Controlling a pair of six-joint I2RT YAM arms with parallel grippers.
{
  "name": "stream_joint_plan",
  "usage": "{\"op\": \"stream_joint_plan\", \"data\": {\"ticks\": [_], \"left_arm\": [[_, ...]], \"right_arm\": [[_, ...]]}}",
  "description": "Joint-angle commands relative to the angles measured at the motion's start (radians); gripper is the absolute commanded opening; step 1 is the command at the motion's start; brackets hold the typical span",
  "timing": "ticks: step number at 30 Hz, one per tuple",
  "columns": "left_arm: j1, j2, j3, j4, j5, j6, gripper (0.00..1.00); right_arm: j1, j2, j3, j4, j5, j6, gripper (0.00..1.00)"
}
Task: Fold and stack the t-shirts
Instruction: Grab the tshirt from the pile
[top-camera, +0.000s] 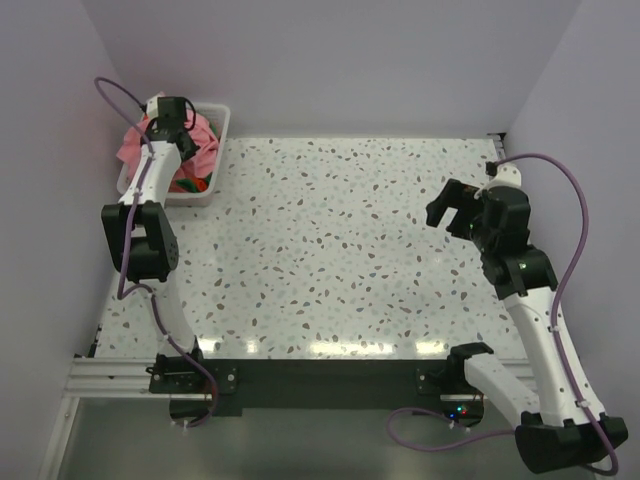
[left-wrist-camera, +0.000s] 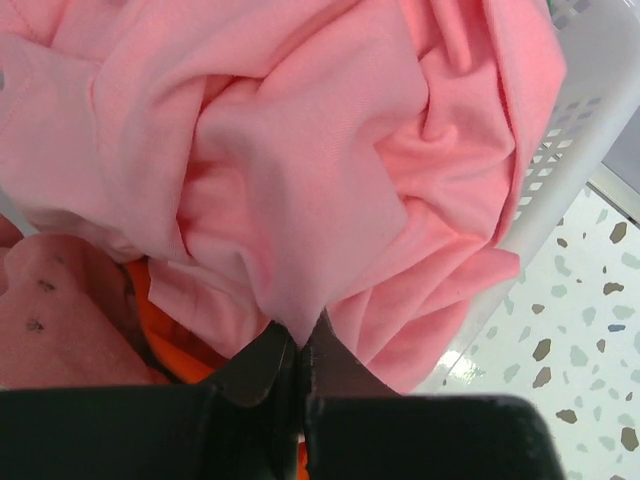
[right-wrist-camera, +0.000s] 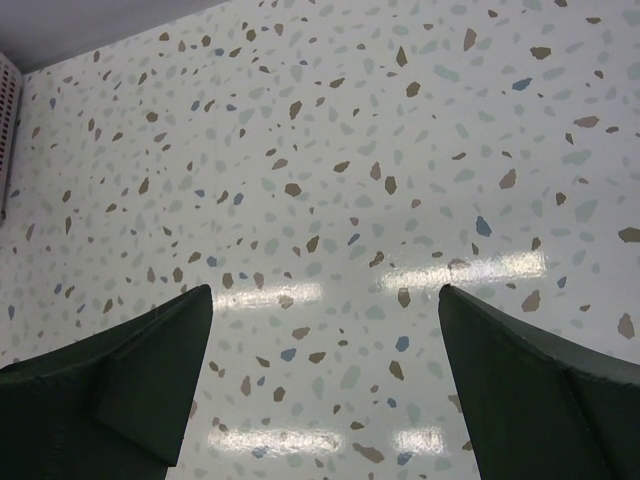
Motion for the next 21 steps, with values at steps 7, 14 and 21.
{"op": "stream_joint_plan", "data": {"ticks": [7,14,21], "left_arm": [[0.006,-0.156,0.005,0.031,0.026,0.057,0.0],[0.004,-0.228,0.129,0.042,-0.006,0.087,0.0],[0.004,-0.271,0.244,0.063,0.079,0.123,0.0]], "right_arm": [[-0.002,-0.023,-0.01,0.004,-0.002,-0.023,0.99],[-0.001,-0.02,-0.01,0.022,-0.067,-0.029,0.98],[-0.002,-0.042,-0.046,0.068,-0.093,-0.043,0.99]]}}
